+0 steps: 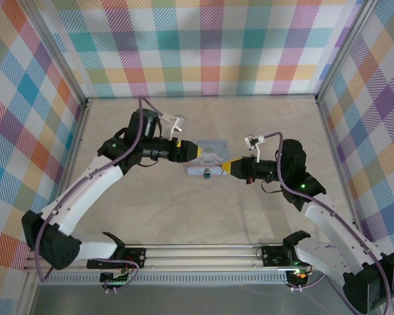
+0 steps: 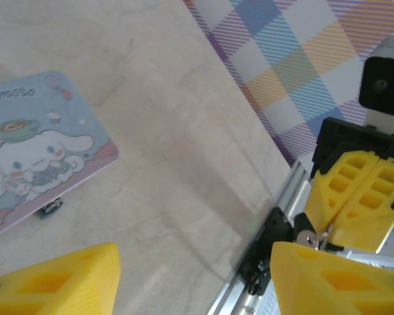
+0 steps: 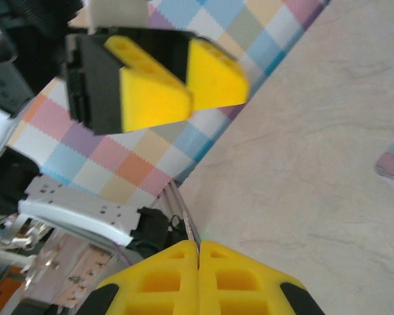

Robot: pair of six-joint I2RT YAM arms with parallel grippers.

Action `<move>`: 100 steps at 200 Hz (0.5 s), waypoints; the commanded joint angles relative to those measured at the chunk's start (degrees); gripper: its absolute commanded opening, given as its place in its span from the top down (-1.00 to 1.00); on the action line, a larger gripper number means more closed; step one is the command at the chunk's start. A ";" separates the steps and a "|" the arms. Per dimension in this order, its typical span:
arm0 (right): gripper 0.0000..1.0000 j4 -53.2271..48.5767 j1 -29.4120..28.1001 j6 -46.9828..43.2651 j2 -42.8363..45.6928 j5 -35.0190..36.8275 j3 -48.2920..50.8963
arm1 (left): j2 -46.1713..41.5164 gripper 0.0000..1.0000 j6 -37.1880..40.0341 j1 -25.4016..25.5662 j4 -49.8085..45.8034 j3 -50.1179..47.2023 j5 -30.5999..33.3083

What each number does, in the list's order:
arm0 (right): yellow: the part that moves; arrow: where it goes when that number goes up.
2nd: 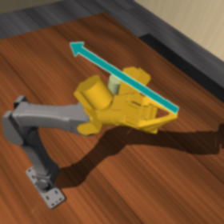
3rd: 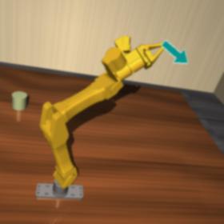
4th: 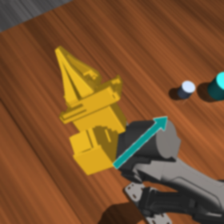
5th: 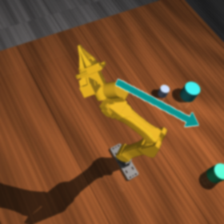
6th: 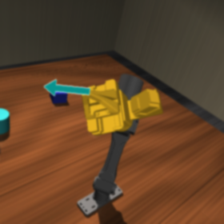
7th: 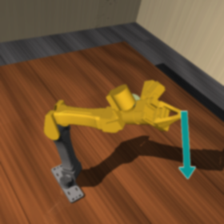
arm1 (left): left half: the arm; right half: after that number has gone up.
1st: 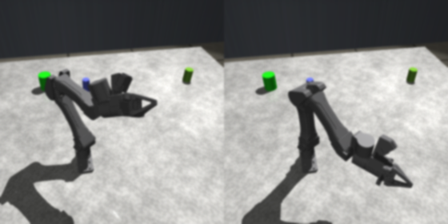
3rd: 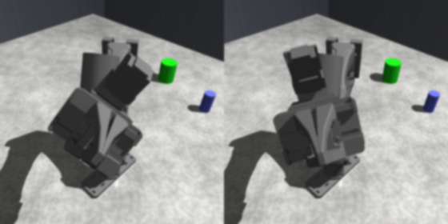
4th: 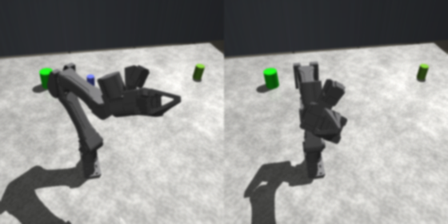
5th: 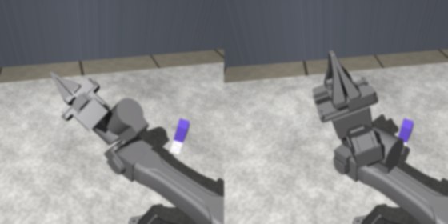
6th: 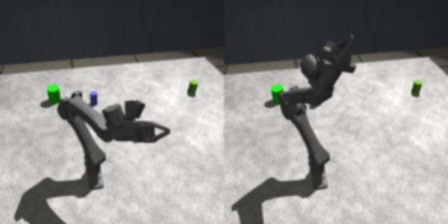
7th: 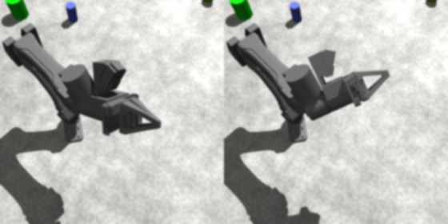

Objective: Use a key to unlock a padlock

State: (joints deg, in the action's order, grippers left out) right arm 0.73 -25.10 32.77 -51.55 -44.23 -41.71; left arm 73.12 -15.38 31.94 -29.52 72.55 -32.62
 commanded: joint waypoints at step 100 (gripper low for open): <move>1.00 -10.92 0.97 -8.39 -6.75 31.75 -4.00 | 0.95 -0.84 -15.03 -0.13 16.96 -20.96 24.19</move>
State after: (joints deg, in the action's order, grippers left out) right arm -8.84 -24.34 27.05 -57.63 -20.93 -45.12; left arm 71.05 -28.10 31.94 -18.94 49.54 -15.97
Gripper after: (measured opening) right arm 0.063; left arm 0.913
